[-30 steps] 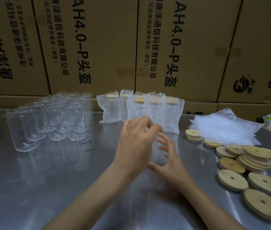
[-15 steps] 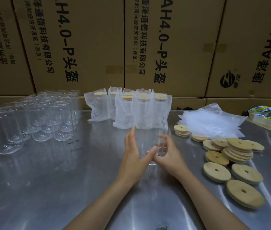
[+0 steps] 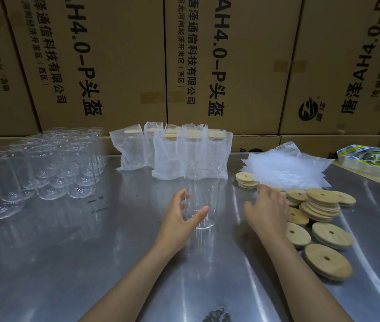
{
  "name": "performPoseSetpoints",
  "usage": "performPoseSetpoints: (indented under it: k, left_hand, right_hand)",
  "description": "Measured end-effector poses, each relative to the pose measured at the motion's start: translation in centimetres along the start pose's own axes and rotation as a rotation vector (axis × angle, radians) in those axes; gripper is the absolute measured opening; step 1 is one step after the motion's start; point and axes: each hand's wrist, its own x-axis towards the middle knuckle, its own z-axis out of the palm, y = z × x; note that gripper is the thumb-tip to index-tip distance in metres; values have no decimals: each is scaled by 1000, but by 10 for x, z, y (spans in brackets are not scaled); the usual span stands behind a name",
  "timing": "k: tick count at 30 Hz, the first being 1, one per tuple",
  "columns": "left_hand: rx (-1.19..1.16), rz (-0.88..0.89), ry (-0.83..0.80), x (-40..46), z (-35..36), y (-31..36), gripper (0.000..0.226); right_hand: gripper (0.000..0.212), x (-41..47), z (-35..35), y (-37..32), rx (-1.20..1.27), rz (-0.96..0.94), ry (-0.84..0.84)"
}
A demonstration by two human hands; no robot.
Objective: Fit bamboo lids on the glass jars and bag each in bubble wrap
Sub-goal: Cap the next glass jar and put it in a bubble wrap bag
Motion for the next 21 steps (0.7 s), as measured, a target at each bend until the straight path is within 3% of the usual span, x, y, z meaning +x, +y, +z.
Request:
performPoseSetpoints:
  k: [3, 5, 11, 15, 17, 21]
  left_hand:
    - [9, 2, -1, 0, -1, 0, 72]
    - [13, 2, -4, 1, 0, 0, 73]
    - [14, 4, 1, 1, 0, -1, 75]
    - [7, 8, 7, 0, 0, -2, 74]
    - [7, 8, 9, 0, 1, -2, 74]
    - [2, 7, 4, 0, 1, -2, 73]
  right_hand:
    - [63, 0, 0, 8, -113, 229, -155]
    - [66, 1, 3, 9, -136, 259, -218]
    - [39, 1, 11, 0, -24, -29, -199]
    - [43, -3, 18, -6, 141, -186, -197]
    - [46, -2, 23, -5, 100, -225, -183]
    - [52, -1, 26, -1, -12, -153, -313]
